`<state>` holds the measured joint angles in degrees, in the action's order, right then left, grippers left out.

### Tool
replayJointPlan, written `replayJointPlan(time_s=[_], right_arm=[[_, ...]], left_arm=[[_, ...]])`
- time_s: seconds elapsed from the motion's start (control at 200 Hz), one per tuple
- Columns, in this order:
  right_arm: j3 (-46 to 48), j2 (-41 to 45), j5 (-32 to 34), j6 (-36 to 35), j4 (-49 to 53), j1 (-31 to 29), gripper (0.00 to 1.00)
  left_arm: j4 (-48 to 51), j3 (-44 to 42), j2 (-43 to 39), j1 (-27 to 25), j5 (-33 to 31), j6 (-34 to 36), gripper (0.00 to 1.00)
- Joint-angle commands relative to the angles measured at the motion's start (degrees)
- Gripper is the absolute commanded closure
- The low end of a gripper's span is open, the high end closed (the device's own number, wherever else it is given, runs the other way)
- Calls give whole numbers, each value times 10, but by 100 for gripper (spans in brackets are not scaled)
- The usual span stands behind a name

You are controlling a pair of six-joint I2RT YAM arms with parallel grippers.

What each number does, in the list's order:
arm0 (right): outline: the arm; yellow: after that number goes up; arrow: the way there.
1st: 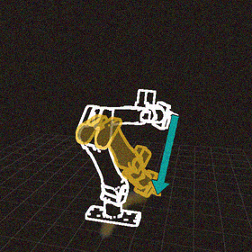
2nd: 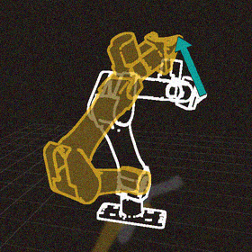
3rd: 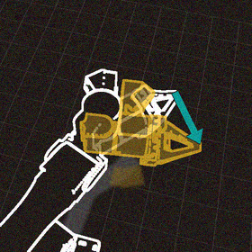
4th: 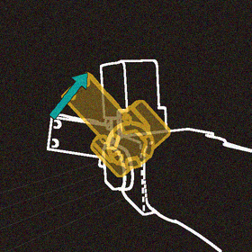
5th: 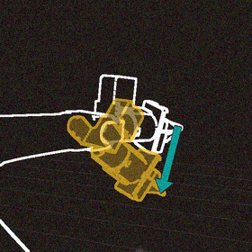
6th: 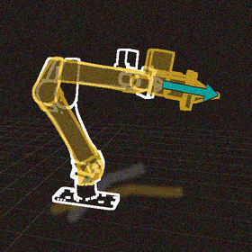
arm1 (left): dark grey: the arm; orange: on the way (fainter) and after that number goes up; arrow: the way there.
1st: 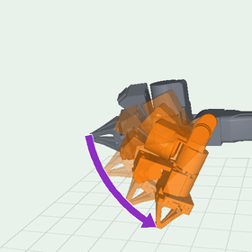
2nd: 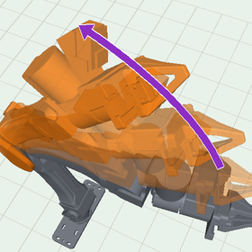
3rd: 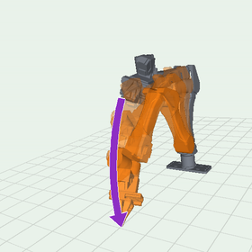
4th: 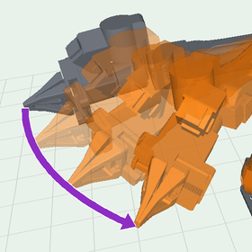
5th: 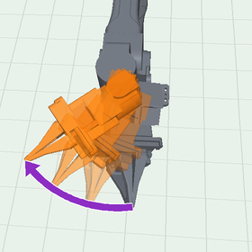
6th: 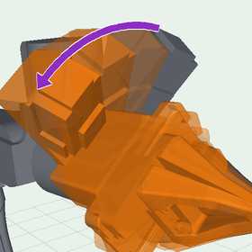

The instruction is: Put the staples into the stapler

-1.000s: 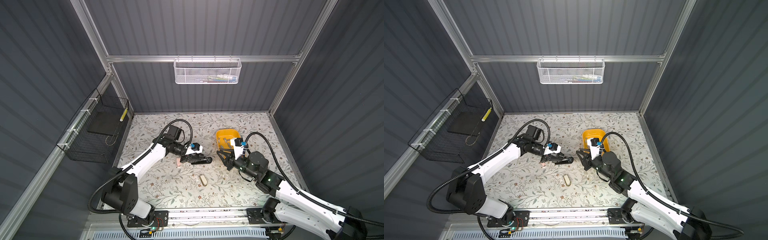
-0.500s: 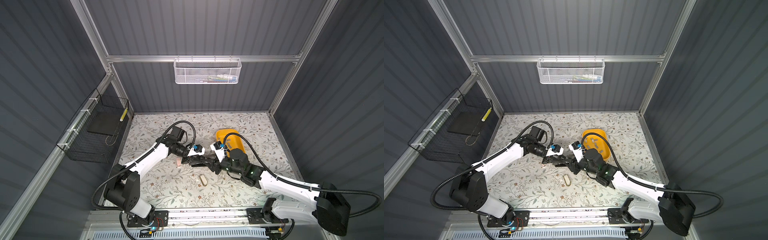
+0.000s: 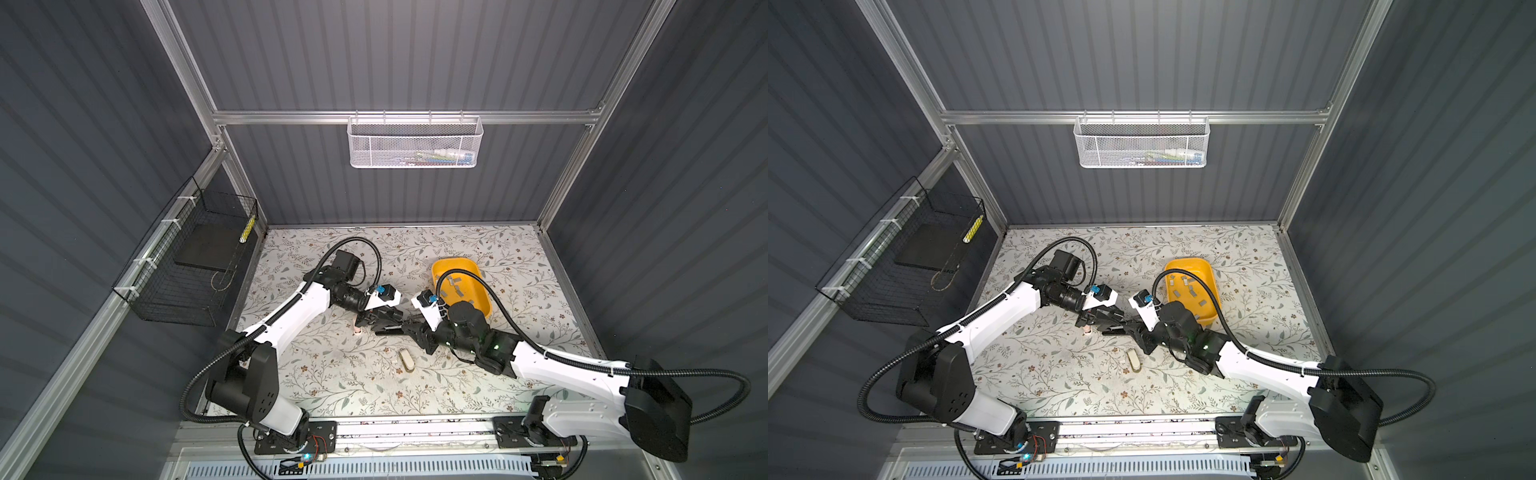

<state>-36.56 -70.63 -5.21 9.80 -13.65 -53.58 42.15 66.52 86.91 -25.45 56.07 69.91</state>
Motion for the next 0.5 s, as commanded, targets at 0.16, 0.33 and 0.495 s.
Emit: replayJointPlan(time_s=[0.16, 0.33, 0.495], right_arm=[[-11, -20, 33, -28, 47, -34, 64], [-17, -33, 54, -35, 49, -45, 65], [-16, -34, 70, -39, 57, -53, 74]], left_arm=[[-9, 30, -42, 0, 97, 23, 100], [4, 35, -42, 1, 106, 31, 100], [12, 40, -40, 39, 165, 41, 100]])
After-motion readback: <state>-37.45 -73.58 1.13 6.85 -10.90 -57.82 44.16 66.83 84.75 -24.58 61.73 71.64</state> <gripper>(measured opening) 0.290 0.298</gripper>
